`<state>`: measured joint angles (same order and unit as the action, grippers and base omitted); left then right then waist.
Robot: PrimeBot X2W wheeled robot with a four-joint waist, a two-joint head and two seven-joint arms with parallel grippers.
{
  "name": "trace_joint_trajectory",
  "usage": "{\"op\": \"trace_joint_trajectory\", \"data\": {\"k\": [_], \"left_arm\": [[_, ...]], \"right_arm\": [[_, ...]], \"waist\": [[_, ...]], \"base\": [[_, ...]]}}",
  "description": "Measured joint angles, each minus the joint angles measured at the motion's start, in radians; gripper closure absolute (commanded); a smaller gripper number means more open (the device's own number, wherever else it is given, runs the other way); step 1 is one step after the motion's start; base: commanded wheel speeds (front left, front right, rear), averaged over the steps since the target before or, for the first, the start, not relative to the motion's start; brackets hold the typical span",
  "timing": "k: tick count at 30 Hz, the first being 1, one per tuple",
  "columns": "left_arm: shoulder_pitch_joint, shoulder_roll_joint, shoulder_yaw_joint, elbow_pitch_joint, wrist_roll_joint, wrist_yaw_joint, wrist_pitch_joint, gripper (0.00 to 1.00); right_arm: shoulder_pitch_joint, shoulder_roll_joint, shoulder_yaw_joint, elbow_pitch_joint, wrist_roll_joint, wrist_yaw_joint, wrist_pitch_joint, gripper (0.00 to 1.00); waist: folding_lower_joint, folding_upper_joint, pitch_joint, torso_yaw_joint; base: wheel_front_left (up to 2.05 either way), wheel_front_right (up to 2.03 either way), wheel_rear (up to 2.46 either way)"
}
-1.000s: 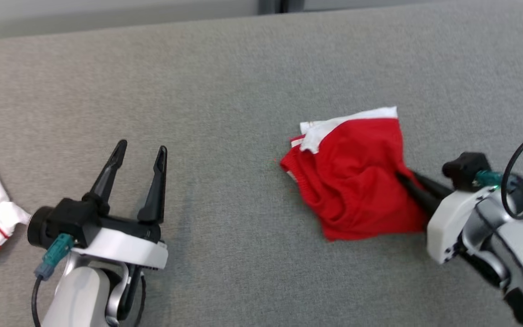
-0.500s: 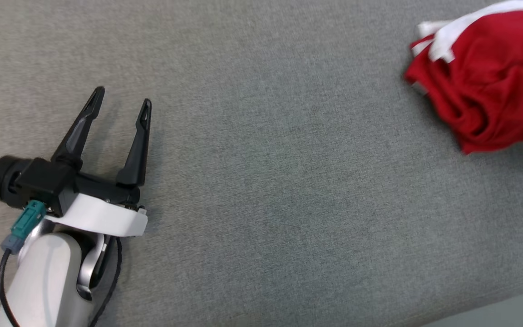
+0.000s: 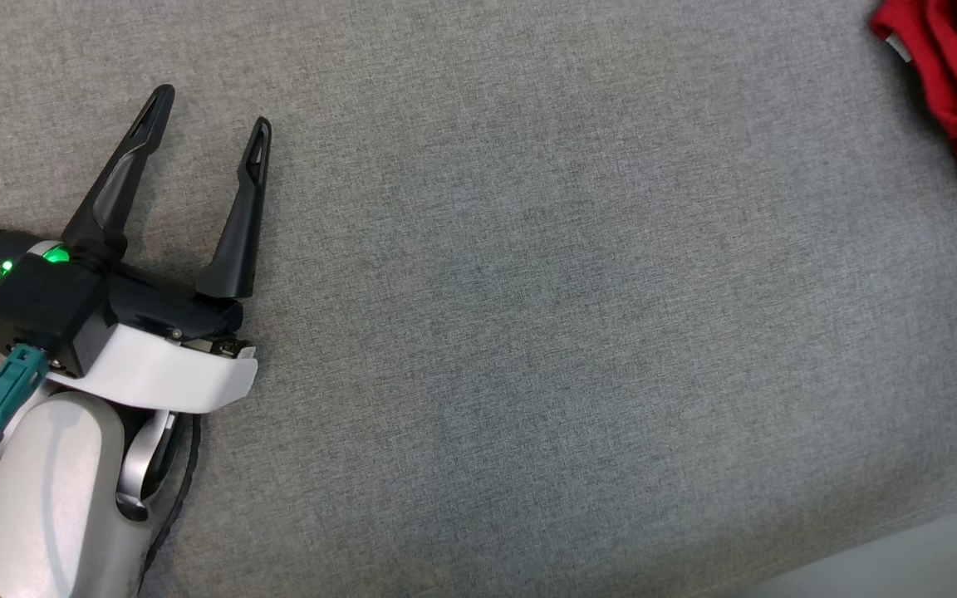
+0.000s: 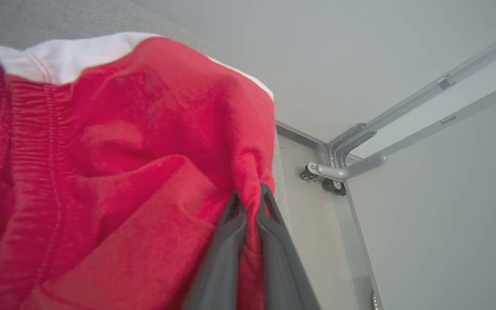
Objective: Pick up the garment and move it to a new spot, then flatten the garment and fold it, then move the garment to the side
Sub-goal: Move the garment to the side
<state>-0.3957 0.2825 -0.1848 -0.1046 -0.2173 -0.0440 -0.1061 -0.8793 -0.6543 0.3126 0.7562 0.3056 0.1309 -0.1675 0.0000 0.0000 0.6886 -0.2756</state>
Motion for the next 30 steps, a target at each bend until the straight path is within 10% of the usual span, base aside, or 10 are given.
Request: {"op": "trace_joint_trajectory", "data": {"k": [2, 5, 6, 17, 30], "left_arm": [[0.0, 0.002, 0.0, -0.005, 0.0, 0.0, 0.0, 0.0], [-0.003, 0.007, -0.001, -0.009, 0.0, 0.001, 0.001, 0.0], [-0.003, 0.009, -0.001, -0.009, 0.0, 0.001, 0.002, 0.0], [0.007, -0.011, -0.012, 0.053, -0.019, 0.011, -0.02, 0.0], [0.102, -0.061, 0.01, 0.13, -0.084, 0.048, -0.085, 0.0]], "right_arm": [[-0.01, 0.016, -0.012, 0.022, 0.0, 0.0, -0.009, 1.0], [-0.022, 0.035, -0.023, 0.037, 0.002, 0.0, -0.03, 0.54], [-0.023, 0.042, -0.023, 0.04, 0.001, 0.0, -0.036, 0.02], [0.048, 0.137, -0.244, -0.01, -0.021, 0.0, -0.091, 0.0], [0.41, 0.433, -0.43, -0.418, -0.057, 0.0, -0.094, 0.0]], "waist": [[0.0, 0.0, 0.006, 0.0], [0.0, 0.0001, 0.011, -0.003], [0.0, 0.0, 0.011, -0.004], [0.0, 0.0, -0.051, -0.007], [0.0, 0.0, -0.214, 0.057]], "base": [[0.0, 0.0, 0.0], [0.0, 0.0, 0.0], [0.0, 0.0, 0.0], [0.0, 0.0, 0.0], [0.0, 0.0, 0.0]]}}
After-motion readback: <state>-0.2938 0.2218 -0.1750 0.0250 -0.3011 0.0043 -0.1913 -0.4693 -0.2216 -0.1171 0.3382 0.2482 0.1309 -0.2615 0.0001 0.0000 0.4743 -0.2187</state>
